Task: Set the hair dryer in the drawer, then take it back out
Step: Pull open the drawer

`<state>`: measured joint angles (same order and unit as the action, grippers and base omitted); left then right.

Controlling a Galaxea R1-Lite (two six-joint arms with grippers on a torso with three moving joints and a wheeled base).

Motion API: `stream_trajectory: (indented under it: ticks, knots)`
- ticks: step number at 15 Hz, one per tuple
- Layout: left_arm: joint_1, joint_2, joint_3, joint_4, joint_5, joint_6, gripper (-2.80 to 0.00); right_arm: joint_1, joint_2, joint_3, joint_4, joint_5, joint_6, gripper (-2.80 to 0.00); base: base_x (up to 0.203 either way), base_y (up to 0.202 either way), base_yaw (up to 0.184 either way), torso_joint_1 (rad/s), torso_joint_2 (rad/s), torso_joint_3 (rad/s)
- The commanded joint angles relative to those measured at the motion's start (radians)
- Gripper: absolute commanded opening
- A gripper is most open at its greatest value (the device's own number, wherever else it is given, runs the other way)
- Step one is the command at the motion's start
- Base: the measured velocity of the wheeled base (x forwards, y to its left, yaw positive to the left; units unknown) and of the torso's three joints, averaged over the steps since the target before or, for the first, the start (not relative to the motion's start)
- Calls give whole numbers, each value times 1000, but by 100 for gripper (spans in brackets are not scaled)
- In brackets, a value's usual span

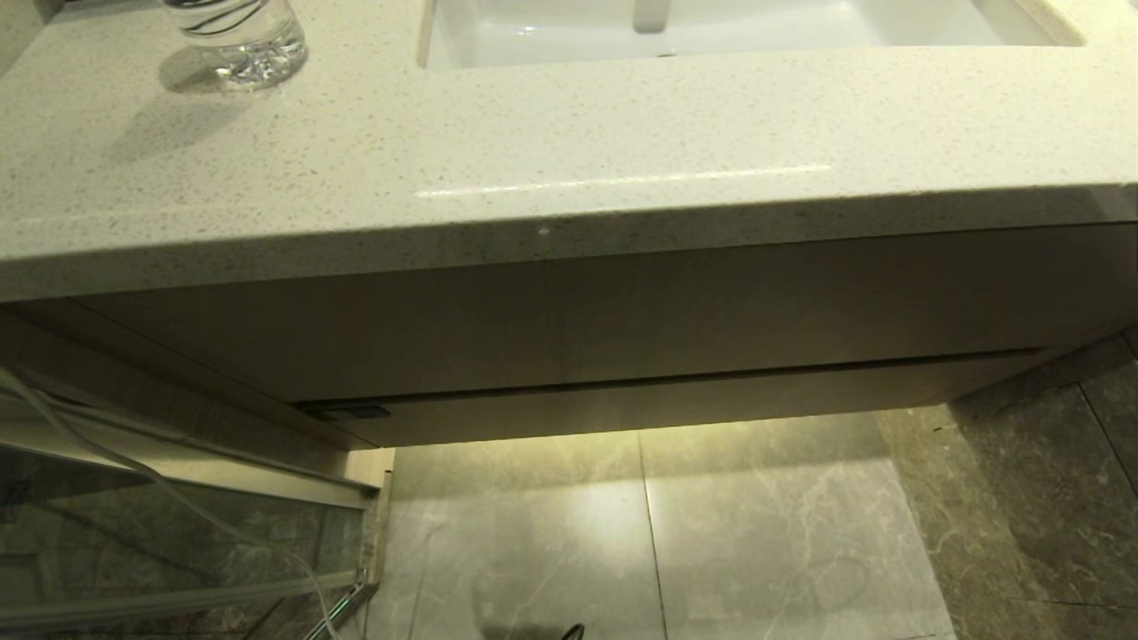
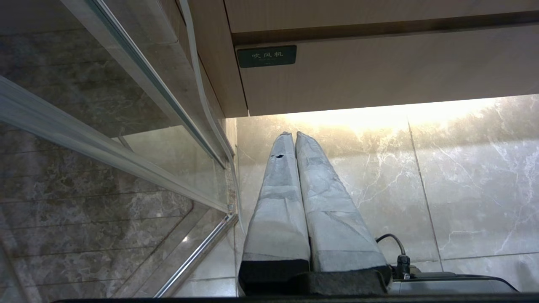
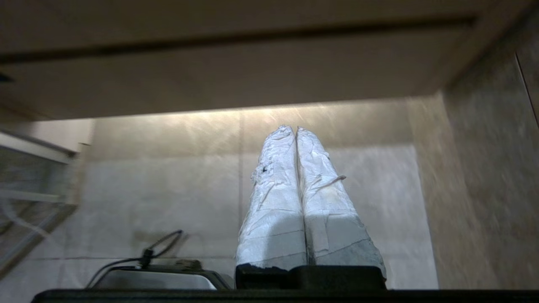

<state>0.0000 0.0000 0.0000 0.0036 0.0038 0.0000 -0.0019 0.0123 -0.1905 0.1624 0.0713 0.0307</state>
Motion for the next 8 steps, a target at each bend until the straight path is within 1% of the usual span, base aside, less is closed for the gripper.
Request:
stream_trajectory:
  ticks: [1, 3, 4, 6, 8]
  knots:
    - [0, 0, 0, -1, -1, 0, -280, 0, 52, -268, 251, 134, -18, -280, 0, 0, 0, 0, 0, 0]
    - [0, 0, 0, -1, -1, 0, -280, 0, 135, -484, 488, 302, -41, -280, 0, 0, 0, 0, 0, 0]
    - [0, 0, 0, -1, 1, 0, -280, 0, 199, -570, 595, 407, -58, -280, 0, 0, 0, 0, 0, 0]
    - [0, 0, 0, -1, 1, 0, -280, 0, 321, -664, 719, 559, -110, -280, 0, 0, 0, 0, 0, 0]
    - [0, 0, 0, -1, -1, 0, -280, 2, 433, -703, 789, 662, -171, -280, 0, 0, 0, 0, 0, 0]
